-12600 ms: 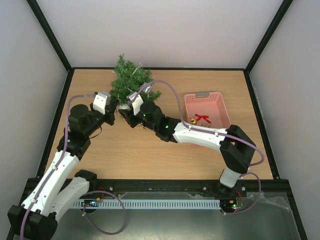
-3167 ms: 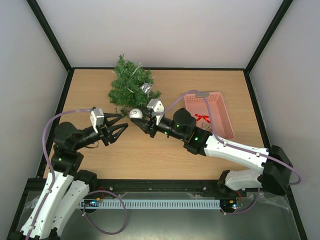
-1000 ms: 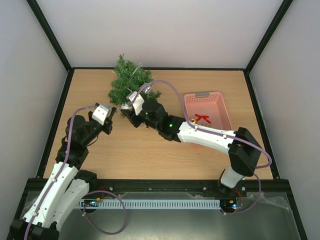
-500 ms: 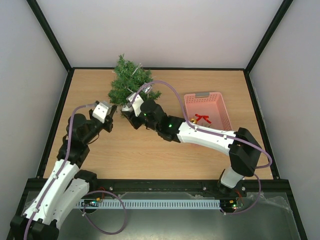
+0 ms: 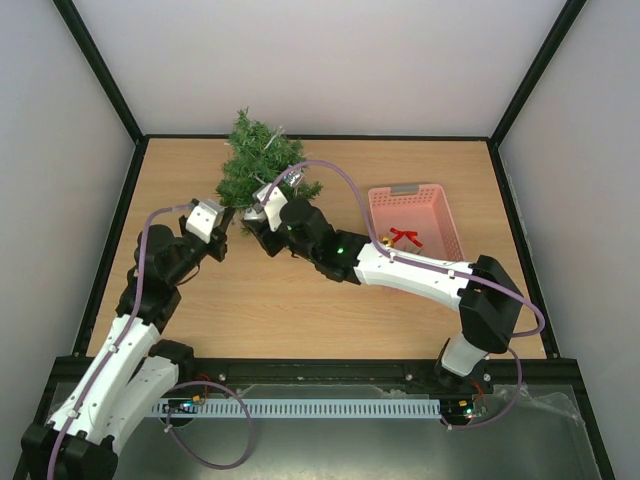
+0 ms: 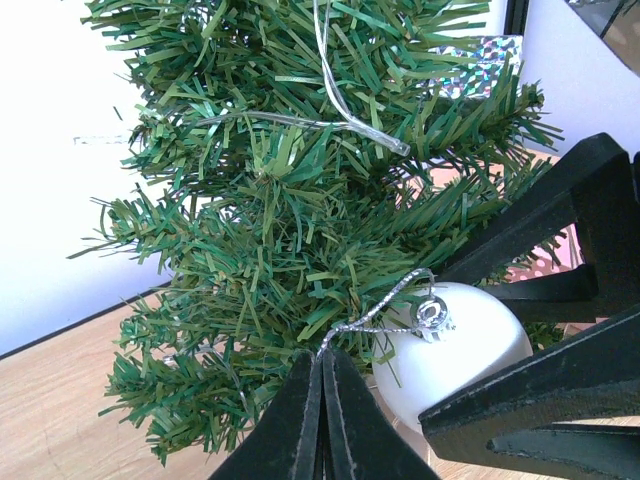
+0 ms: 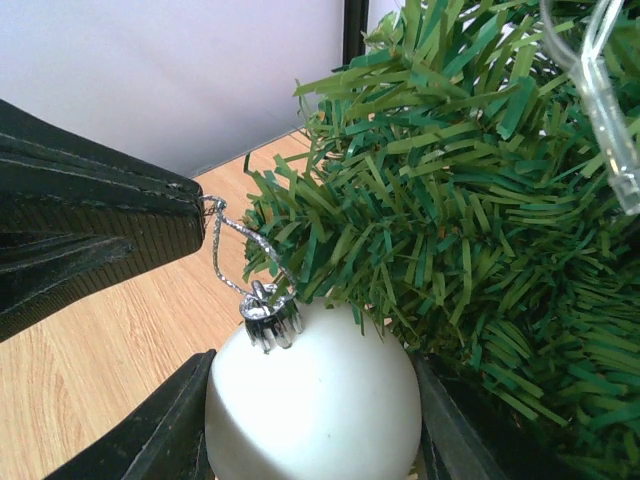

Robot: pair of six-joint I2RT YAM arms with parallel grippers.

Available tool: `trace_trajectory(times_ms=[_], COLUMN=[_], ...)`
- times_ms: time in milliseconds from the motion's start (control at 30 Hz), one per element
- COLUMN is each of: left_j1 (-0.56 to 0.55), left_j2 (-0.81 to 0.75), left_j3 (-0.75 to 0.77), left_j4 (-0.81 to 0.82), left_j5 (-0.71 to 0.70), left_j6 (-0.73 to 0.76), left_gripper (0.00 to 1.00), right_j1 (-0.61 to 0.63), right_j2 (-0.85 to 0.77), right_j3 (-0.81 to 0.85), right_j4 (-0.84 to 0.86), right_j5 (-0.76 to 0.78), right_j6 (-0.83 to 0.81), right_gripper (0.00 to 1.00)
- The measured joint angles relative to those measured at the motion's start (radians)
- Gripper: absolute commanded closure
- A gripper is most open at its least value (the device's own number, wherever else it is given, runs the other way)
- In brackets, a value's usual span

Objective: Decorate the small christmas tree
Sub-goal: Hang the decoration item on the Christmas tree.

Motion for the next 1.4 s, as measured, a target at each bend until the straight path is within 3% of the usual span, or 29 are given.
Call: trace_trajectory(times_ms=[800, 1400], left_j1=[0.000, 0.000], left_j2=[0.043, 0.066], left_j3=[0.000, 0.000], left_j4=[0.015, 0.022], left_j5=[-0.048, 0.014], left_j6=[-0.029, -0.034], left_gripper=[0.98, 0.98], right_j1=[0.000, 0.000], right_j2=[0.001, 0.017], right_j3=[0.036, 0.035], right_j4=[0.000, -0.018], right_j5=[0.024, 0.043], right_j6=[-0.019, -0.024], right_gripper=[0.58, 0.58])
